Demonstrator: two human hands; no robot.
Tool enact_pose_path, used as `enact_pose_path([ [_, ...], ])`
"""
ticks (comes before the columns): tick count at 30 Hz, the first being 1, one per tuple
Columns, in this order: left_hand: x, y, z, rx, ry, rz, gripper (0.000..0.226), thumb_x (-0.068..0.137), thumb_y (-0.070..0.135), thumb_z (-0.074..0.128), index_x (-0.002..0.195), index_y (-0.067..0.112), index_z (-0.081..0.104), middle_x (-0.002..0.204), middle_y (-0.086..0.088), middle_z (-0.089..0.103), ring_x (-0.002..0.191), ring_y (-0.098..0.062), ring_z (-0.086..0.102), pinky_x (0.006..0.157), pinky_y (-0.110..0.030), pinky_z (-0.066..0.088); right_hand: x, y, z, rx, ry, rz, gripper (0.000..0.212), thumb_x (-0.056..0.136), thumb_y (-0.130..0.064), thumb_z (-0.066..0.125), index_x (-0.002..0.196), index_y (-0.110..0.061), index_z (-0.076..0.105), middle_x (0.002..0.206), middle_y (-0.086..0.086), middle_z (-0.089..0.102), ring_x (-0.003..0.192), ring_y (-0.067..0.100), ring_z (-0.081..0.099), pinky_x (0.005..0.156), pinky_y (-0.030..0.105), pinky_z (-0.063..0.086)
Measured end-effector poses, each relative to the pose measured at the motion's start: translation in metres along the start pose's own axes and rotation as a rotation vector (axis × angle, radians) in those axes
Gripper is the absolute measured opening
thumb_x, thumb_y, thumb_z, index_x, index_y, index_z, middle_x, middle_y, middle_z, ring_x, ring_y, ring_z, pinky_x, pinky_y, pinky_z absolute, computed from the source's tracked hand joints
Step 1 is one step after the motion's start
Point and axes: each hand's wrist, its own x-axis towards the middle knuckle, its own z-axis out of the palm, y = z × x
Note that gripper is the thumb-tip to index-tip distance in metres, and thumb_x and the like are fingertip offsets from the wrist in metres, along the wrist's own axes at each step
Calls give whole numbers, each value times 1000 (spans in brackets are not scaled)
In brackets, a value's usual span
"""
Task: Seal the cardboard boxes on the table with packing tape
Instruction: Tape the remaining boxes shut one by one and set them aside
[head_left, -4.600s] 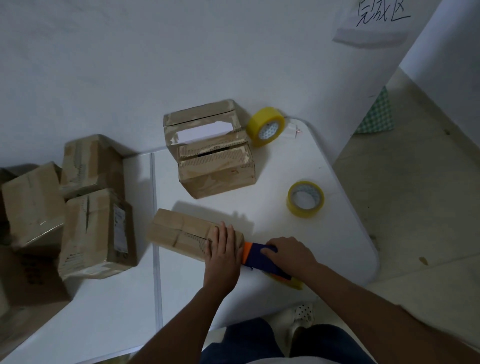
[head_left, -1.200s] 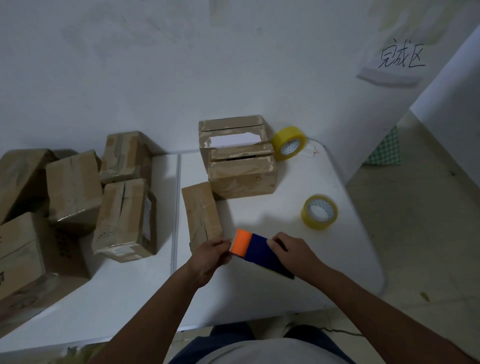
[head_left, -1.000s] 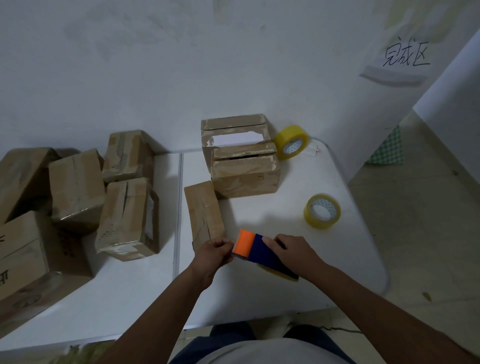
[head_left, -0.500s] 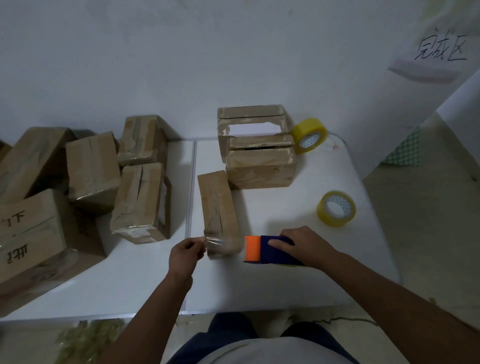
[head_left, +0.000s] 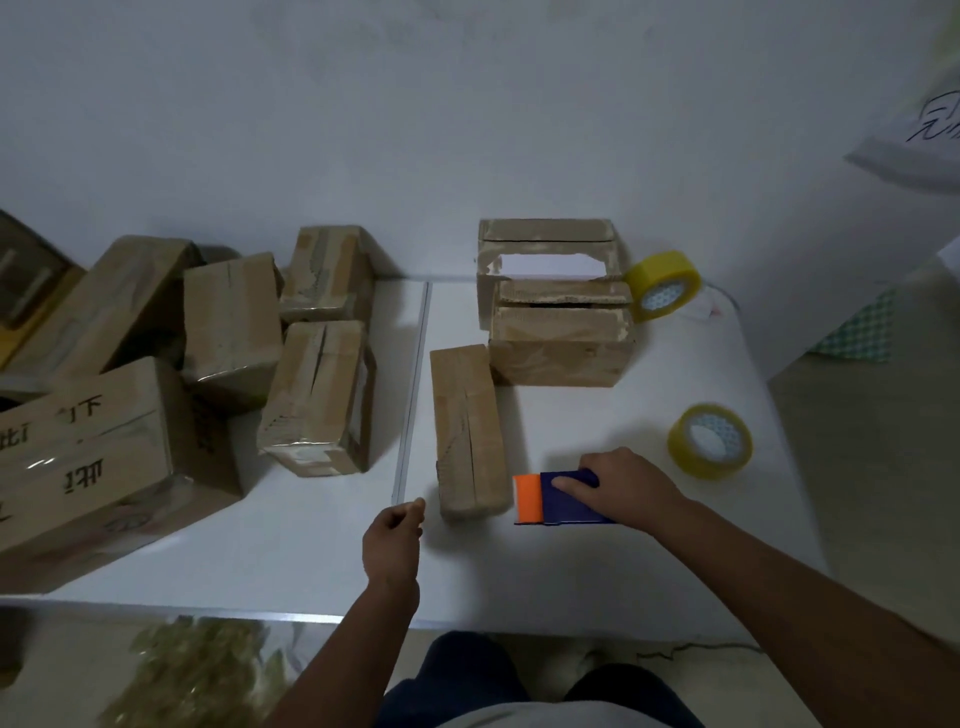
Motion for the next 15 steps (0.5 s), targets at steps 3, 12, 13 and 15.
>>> enact_pose_path([
  [3, -1, -5, 3, -8, 20, -21, 10, 95, 23, 65, 93, 13, 67, 93, -5, 68, 93, -25, 62, 95, -43, 50, 4, 0, -4, -42, -23, -18, 44, 91, -62, 47, 80, -20, 56, 72, -2, 54, 71, 17, 56, 56, 26, 36],
  [12, -3, -12, 13, -38, 59, -70, 21, 96, 26, 63, 106, 8, 64, 102, -8, 66, 99, -26, 61, 93, -41, 50, 16, -1, -6, -114, -37, -37, 52, 92, -64, 45, 90, -15, 63, 73, -3, 53, 70, 15, 54, 51, 23, 32],
  [13, -3, -13, 14, -34, 58, -69, 24, 95, 28, 64, 106, 7, 64, 101, -8, 66, 99, -26, 60, 93, -41, 50, 18, -2, -6, -113, -46, -31, 52, 91, -64, 45, 91, -15, 63, 75, -2, 54, 71, 16, 55, 53, 24, 35],
  [15, -4, -13, 17, 2, 46, -62, 30, 93, 34, 67, 106, 8, 62, 99, -8, 64, 95, -23, 58, 87, -39, 49, 21, -5, -3, -118, -69, -14, 53, 92, -64, 45, 95, -15, 64, 79, -1, 56, 73, 16, 57, 59, 26, 40],
])
